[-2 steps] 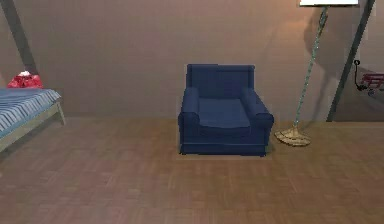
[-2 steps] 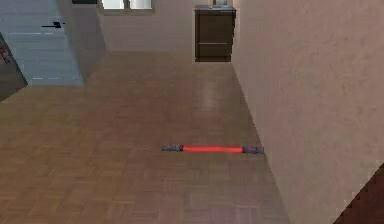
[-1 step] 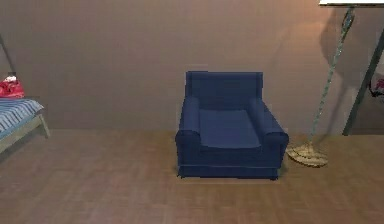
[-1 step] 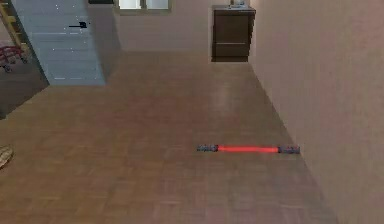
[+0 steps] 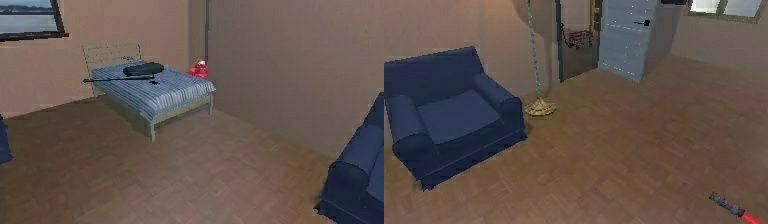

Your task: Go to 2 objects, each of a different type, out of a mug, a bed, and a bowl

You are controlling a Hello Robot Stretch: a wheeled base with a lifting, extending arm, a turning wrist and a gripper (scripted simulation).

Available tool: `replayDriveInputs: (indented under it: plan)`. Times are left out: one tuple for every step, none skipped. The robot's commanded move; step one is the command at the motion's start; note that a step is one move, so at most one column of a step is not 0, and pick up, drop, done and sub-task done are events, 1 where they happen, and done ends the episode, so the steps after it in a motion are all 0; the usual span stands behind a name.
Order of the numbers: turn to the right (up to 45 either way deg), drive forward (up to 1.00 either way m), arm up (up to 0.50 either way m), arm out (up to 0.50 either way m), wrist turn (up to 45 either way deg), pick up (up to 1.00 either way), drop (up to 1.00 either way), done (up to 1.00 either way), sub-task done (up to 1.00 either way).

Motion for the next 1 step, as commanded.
replayDriveInputs:
  plan:
    - [-15.0,0.0,0.0,0.0,0.0,0.0,0.0,0.0,0.0]
